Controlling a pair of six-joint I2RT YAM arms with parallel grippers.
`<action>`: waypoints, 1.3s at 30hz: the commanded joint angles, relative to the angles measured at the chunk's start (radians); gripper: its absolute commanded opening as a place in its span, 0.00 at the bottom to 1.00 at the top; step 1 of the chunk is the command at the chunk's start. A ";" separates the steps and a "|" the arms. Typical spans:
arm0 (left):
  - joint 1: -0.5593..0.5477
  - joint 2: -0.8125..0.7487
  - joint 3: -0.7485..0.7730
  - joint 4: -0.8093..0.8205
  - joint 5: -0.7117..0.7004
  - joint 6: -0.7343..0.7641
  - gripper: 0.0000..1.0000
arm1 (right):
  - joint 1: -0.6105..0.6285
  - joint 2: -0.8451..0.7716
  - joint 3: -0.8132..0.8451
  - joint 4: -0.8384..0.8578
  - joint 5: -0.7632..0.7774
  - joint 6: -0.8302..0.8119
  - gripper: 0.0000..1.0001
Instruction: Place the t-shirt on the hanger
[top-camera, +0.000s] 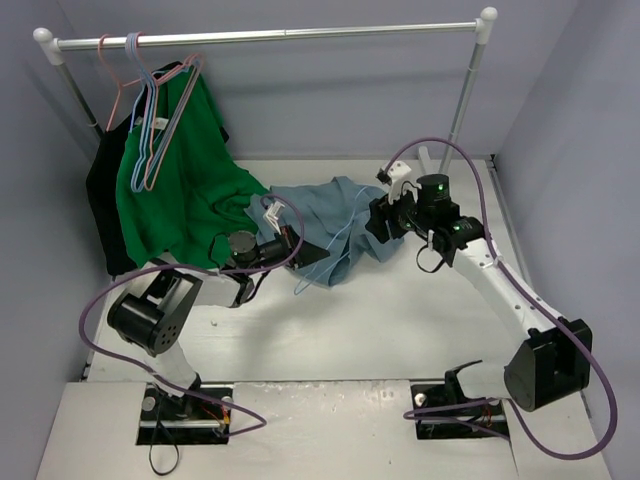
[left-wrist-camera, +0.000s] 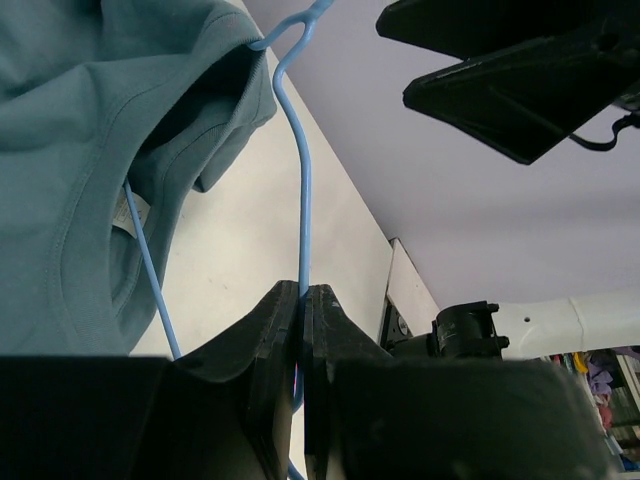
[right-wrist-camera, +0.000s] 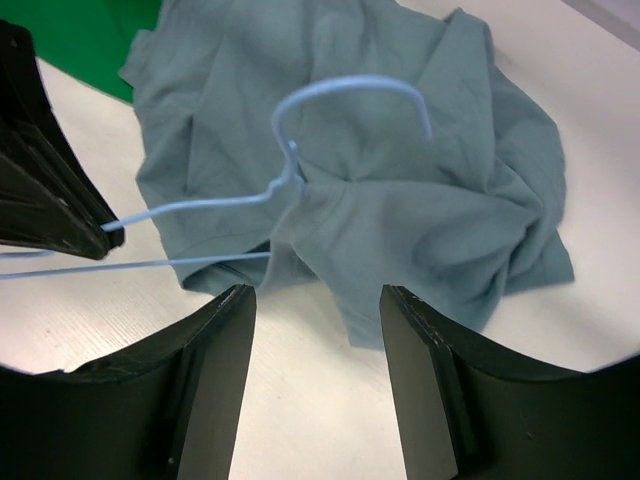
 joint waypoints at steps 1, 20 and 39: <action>0.005 -0.005 0.056 0.123 0.017 -0.020 0.00 | -0.012 -0.040 -0.041 0.084 0.092 0.015 0.55; 0.008 0.018 0.096 0.107 0.057 -0.040 0.00 | -0.150 0.127 -0.215 0.524 -0.207 -0.202 0.59; 0.008 0.065 0.157 0.083 0.111 -0.083 0.00 | -0.150 0.279 -0.123 0.731 -0.313 -0.227 0.60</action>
